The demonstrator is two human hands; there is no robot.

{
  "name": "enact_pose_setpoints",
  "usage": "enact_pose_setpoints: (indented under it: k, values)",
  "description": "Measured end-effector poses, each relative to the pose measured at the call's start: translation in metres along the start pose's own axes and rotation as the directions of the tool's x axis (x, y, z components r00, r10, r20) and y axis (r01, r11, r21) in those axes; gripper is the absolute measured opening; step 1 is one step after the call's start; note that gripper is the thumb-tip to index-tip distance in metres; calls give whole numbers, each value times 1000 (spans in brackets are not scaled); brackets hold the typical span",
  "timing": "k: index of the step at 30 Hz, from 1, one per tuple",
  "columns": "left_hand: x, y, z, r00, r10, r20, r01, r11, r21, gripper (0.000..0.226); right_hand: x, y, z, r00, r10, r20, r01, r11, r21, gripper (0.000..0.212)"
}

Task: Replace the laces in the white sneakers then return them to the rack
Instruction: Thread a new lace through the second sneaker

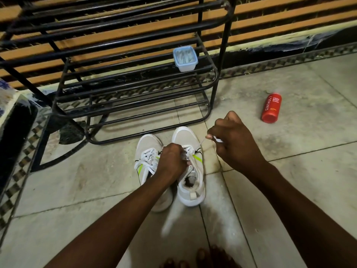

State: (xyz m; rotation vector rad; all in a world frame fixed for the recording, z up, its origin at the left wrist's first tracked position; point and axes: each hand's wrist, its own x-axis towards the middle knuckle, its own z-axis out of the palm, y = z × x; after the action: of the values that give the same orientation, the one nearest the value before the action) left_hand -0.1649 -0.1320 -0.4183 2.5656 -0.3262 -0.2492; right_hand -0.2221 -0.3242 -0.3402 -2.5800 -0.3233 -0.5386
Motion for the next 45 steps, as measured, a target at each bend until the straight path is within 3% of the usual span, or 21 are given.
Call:
enact_pose_setpoints:
  k: [7, 11, 14, 17, 22, 26, 31, 34, 36, 40, 42, 43, 45]
  values:
    - [3, 1, -7, 998, -38, 51, 39, 999, -19, 30, 2, -8, -3, 998, 53, -31, -53, 999, -8, 6]
    - [4, 3, -22, 992, -128, -6, 122, 954, -272, 21, 2, -7, -8, 990, 116, -73, -115, 993, 26, 6]
    - [6, 20, -38, 991, 107, 82, -50, 854, -518, 40, 3, -5, -9, 983, 153, -105, -145, 986, 83, 9]
    - [10, 40, -49, 950, 242, 199, -41, 726, -686, 45, 4, -5, -7, 972, 165, -166, -148, 983, 111, 11]
    - [22, 49, -59, 987, 96, 128, 40, 629, -777, 11, -2, 2, 1, 959, 198, -202, -141, 954, 266, 9]
    - [27, 38, -64, 983, -48, 178, 175, 545, -820, 6, -18, 9, 22, 947, 302, -113, -244, 900, 360, 14]
    - [28, 30, -63, 951, -229, 209, 284, 377, -882, 8, -44, 24, 46, 953, 302, -9, -289, 919, 267, 17]
    - [30, 27, -63, 924, -255, 284, 335, 186, -924, 8, -59, 38, 56, 943, 314, 111, -329, 930, 167, 15]
    - [31, 25, -62, 913, -269, 306, 352, 143, -925, 10, -69, 48, 61, 919, 348, 184, -370, 923, 101, 15]
    - [29, 27, -63, 933, -249, 262, 311, 185, -932, 7, -80, 56, 67, 892, 398, 216, -409, 913, 7, 16]
    - [24, 27, -61, 952, -193, 238, 286, 284, -915, 18, -80, 53, 67, 887, 414, 203, -424, 905, 8, 17]
    - [20, 25, -59, 964, -178, 196, 255, 431, -866, 27, -78, 50, 67, 886, 424, 186, -439, 897, 47, 18]
    - [9, 20, -53, 990, -116, 74, 137, 784, -605, 44, -75, 40, 69, 871, 471, 139, -491, 850, 193, 20]
